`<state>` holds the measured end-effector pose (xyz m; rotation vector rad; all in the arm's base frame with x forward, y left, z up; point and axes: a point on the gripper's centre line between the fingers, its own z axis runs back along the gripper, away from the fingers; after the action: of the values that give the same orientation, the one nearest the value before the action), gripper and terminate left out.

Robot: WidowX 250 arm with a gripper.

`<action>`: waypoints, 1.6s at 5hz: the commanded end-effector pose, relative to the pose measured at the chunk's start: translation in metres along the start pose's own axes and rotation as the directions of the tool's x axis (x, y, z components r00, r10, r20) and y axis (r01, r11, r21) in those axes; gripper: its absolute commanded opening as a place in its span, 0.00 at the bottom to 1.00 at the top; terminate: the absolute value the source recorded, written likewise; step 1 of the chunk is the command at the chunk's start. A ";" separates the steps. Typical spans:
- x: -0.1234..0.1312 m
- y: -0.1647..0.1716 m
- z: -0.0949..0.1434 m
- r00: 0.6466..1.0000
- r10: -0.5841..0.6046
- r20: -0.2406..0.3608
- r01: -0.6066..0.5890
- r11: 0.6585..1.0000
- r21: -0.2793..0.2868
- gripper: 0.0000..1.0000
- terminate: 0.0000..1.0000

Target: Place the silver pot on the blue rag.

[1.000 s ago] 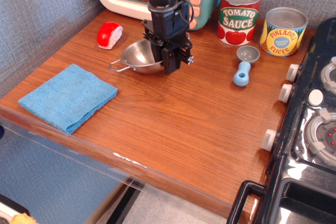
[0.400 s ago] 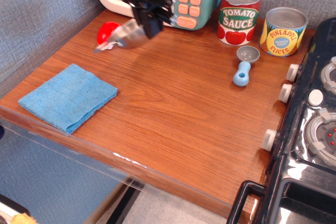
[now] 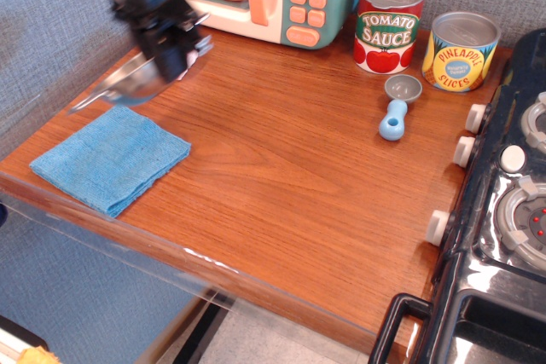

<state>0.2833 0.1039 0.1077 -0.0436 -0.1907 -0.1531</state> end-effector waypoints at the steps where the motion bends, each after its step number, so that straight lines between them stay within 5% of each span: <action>1: -0.056 0.024 -0.007 0.991 0.100 -0.086 -0.093 0.992 0.084 0.00 0.00; 3: -0.051 0.030 -0.032 0.982 0.129 -0.136 -0.111 0.985 0.131 0.00 0.00; 6: -0.028 0.017 -0.035 0.987 0.129 -0.092 -0.119 0.987 0.111 0.00 0.00; 7: -0.032 0.018 -0.042 0.968 0.223 -0.118 -0.214 0.973 0.083 1.00 0.00; 8: -0.033 0.018 -0.046 0.957 0.243 -0.156 -0.237 0.970 0.058 1.00 0.00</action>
<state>0.2643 0.1215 0.0415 -0.0408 0.0086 0.0793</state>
